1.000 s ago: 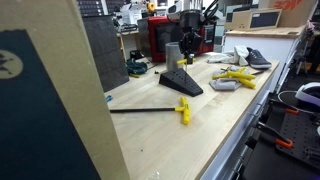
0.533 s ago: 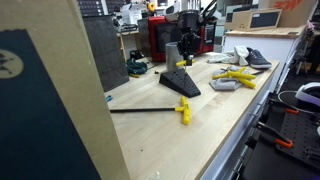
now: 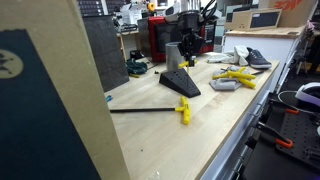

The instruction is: Pick up one wrench from the right side of the counter and put it in the silver holder then put it on the black stand.

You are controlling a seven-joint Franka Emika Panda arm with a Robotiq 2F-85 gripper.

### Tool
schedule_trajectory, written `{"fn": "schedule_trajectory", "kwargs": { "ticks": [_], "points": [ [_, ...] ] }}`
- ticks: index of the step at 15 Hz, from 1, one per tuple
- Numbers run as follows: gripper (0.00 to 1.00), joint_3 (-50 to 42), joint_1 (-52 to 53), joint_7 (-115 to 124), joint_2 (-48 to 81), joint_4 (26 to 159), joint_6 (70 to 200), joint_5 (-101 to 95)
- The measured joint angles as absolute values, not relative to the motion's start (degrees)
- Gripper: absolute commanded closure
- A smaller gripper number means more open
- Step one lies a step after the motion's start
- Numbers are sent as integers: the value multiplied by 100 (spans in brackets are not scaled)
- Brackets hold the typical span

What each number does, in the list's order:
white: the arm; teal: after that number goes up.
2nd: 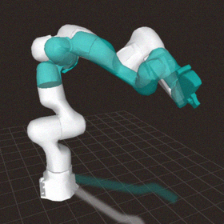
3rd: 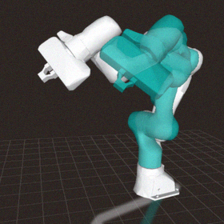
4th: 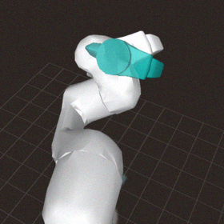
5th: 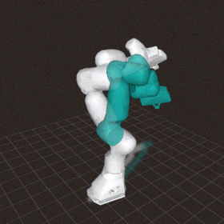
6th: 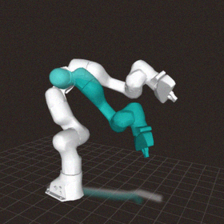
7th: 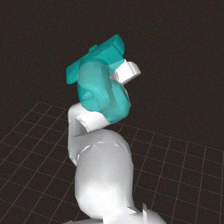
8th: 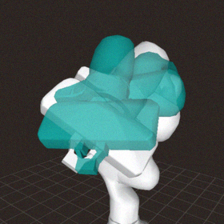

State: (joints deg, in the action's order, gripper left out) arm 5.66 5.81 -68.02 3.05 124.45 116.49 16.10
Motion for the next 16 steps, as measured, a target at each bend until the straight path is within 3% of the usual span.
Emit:
{"fn": "schedule_trajectory", "kwargs": {
  "ticks": [16],
  "points": [
    [96, 577, 604, -6797, 261, 12434, 11809, 1476]
  ]
}}
